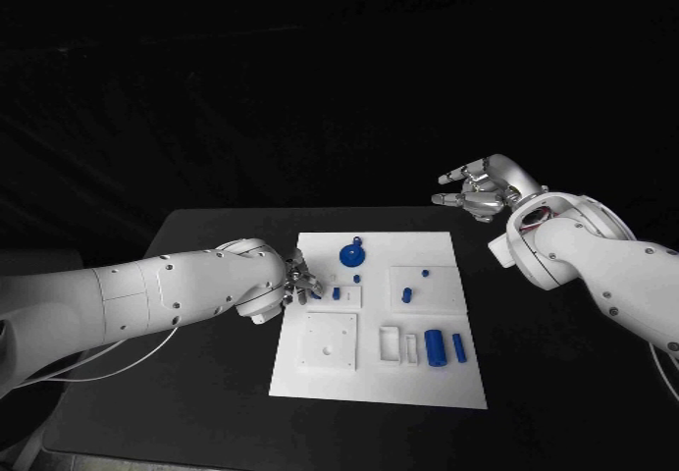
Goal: Assemble the parts on the task board
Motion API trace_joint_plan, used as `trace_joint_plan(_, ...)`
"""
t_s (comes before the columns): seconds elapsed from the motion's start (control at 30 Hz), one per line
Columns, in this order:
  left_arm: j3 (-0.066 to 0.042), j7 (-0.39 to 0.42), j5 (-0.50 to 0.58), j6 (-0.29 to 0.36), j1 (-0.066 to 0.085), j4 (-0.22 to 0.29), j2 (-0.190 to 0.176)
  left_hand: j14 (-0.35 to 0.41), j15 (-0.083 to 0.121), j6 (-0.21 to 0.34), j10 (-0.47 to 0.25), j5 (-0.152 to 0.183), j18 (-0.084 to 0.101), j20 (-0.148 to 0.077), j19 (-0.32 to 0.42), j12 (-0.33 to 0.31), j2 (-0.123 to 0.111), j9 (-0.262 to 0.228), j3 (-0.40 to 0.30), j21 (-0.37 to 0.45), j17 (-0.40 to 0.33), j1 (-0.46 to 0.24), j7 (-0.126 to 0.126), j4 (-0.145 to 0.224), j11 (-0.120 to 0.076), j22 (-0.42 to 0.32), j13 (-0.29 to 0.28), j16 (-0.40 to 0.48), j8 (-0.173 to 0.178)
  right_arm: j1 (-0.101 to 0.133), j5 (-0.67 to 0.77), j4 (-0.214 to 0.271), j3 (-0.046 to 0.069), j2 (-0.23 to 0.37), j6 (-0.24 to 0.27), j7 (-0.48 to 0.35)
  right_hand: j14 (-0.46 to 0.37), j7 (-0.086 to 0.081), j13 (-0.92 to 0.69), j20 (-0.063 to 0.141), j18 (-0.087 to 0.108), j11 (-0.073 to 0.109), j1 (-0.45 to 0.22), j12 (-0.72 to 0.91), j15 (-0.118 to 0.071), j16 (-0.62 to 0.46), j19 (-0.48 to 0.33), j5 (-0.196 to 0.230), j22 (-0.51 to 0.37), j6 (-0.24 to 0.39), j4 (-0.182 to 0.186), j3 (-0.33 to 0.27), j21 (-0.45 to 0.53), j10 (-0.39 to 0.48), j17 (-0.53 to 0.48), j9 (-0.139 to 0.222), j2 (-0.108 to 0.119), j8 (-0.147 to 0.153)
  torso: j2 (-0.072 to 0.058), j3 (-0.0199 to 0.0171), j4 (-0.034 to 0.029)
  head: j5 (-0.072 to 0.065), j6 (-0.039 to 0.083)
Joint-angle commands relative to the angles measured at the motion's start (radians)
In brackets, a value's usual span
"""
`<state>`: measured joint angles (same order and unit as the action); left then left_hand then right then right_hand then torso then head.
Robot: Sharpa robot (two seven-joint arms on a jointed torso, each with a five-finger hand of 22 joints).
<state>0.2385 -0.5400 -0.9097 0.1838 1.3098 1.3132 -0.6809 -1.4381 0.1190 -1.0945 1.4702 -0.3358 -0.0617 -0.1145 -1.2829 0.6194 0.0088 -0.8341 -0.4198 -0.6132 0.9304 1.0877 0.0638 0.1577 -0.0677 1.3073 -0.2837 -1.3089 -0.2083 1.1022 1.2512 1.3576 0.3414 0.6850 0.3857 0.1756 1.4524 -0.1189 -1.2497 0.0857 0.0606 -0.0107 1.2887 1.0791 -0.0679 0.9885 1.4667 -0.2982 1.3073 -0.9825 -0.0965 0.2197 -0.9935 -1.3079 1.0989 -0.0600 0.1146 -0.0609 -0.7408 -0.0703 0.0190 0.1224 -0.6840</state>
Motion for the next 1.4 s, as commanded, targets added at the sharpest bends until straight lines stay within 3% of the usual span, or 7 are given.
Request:
trace_joint_plan(0.03,0.004,-0.009,-0.013,-0.037,-0.006,0.000,0.002,-0.009,-0.001,-0.091,0.045,-0.007,-0.012,0.002,0.003,0.004,0.001,-0.057,-0.016,-0.004,0.002,0.010,-0.083,0.014,-0.014,0.017,0.002,-0.003,-0.004,-0.001,0.002,0.001,0.000,0.000,-0.011,-0.004,0.001,-0.002,0.001,-0.003,0.018,0.004,-0.003,-0.005,0.003,-0.004,0.022,-0.004,0.128,-0.001,-0.001,0.005,0.004,0.004,0.000,-0.001,-0.003,0.000,0.000,-0.0002,0.0005,0.001,0.001)
trace_joint_plan(1.1,0.004,-0.007,-0.026,-0.075,-0.006,-0.014,0.026,-0.009,-0.001,-0.113,0.045,0.007,-0.008,0.002,0.004,0.018,-0.016,-0.084,0.008,-0.005,0.005,0.007,-0.091,-0.009,-0.009,0.017,-0.002,-0.005,-0.024,-0.001,0.002,0.000,0.000,-0.001,-0.013,-0.004,0.001,-0.002,0.001,-0.003,0.019,0.004,-0.002,-0.005,0.003,-0.004,0.022,-0.003,0.128,0.000,-0.004,0.005,0.007,0.004,-0.001,-0.001,-0.004,0.000,0.000,-0.0009,0.0003,-0.008,-0.003)
trace_joint_plan(1.4,0.004,-0.007,-0.029,-0.072,-0.006,-0.015,0.026,-0.009,0.000,-0.116,0.045,0.035,-0.009,0.003,0.004,0.020,-0.029,-0.097,0.028,-0.005,0.004,0.007,-0.095,-0.031,-0.010,0.017,0.001,-0.006,-0.024,-0.002,0.002,0.000,0.000,-0.001,-0.013,-0.004,0.001,-0.002,0.001,-0.003,0.019,0.004,-0.003,-0.006,0.003,-0.004,0.022,-0.003,0.128,0.002,-0.003,0.004,0.007,0.005,-0.001,-0.001,-0.004,0.001,0.000,-0.0006,0.0003,-0.008,-0.002)
